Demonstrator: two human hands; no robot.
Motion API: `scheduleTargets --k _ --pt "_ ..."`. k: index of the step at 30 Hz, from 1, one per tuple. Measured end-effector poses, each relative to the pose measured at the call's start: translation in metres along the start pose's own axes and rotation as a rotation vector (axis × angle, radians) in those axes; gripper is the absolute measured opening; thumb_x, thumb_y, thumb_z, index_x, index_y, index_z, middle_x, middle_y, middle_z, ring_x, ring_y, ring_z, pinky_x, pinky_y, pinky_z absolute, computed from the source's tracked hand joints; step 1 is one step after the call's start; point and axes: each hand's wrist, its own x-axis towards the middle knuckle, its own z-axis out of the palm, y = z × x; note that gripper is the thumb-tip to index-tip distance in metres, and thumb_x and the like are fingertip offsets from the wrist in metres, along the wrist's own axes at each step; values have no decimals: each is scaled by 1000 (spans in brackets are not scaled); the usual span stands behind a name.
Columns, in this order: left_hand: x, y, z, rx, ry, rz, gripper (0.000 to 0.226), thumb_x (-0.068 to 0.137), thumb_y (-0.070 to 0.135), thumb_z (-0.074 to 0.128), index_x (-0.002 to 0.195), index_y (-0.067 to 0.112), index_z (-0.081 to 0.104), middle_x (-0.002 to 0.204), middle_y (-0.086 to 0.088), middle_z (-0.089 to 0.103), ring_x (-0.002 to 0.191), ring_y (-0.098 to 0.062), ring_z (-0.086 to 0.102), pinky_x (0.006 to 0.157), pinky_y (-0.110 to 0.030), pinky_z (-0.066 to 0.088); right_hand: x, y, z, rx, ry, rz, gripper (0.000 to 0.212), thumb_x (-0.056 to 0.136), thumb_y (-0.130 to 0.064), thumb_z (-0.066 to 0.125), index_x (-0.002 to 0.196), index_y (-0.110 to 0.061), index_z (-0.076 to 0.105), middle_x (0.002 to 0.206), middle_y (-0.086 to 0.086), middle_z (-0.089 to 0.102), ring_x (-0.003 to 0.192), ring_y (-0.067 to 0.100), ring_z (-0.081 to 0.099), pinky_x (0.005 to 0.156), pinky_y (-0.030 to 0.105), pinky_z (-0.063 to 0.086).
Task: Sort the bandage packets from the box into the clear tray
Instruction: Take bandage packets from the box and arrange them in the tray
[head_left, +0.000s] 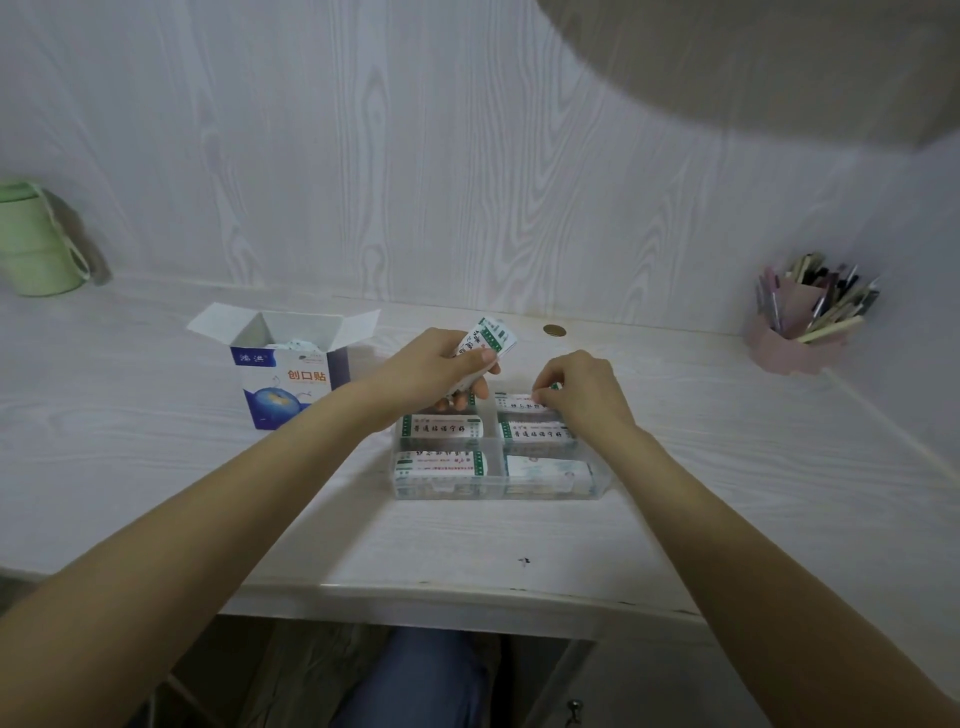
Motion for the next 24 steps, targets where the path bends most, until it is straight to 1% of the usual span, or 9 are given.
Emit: scheduleTargets --k 3,6,9,11,14,17,19,22,24 --pt "0 1 0 -10 -2 0 25 100 27 45 99 7 61 70 2 64 46 -4 51 43 -16 39 0 -1 -1 -38 -33 -1 8 83 -9 68 79 -13 73 85 1 69 83 15 60 72 27 45" --pt "-2 1 1 -40 -7 -21 23 99 27 46 99 8 60 72 2 65 46 -4 51 43 -16 39 -1 -5 -5 6 20 -18 8 85 -15 67 82 -15 74 87 -1 70 81 11 57 70 23 41" --pt "-3 0 5 -75 -16 -42 18 96 23 53 100 7 60 73 1 67 46 -5 50 44 -17 38 -11 -18 -17 571 82 -8 14 90 -28 63 87 -17 72 83 -4 68 71 5 58 65 18 42" --pt "-3 0 8 -72 -37 -28 13 94 21 58 99 9 61 73 0 68 46 -5 49 45 -18 38 -18 -26 -24 754 11 -21 12 86 -28 68 87 -16 70 81 -2 69 68 7 61 59 17 46" --pt "-5 4 14 -91 -72 15 6 92 22 60 95 18 62 72 2 68 48 -4 50 48 -18 38 -24 -28 -25 769 -56 -44 17 77 -12 77 90 -4 70 78 10 71 62 11 63 54 17 48" --pt "-8 6 19 -176 -78 -18 24 98 33 46 104 16 62 76 1 70 51 -5 52 48 -16 40 -26 -23 -24 858 -47 -7 19 74 -4 78 92 -2 70 78 13 72 67 16 69 64 22 54" --pt "-7 5 21 -224 -44 -60 31 101 30 39 107 10 62 74 -1 71 49 -6 53 43 -16 38 -28 -20 -24 894 -36 -3 20 73 0 78 90 -6 69 78 11 73 71 20 71 68 24 56" --pt "-4 7 19 -198 45 -89 27 99 25 47 102 4 64 61 2 65 44 -5 54 42 -18 40 -30 -18 -21 900 -11 0 24 72 -1 79 91 -10 68 77 8 73 71 18 71 69 24 56" --pt "-3 10 16 -235 88 -101 16 96 21 54 98 9 65 61 2 69 46 -6 60 41 -17 42 -30 -18 -20 859 28 -5 27 71 -6 80 95 -12 68 81 8 72 74 18 70 73 27 57"
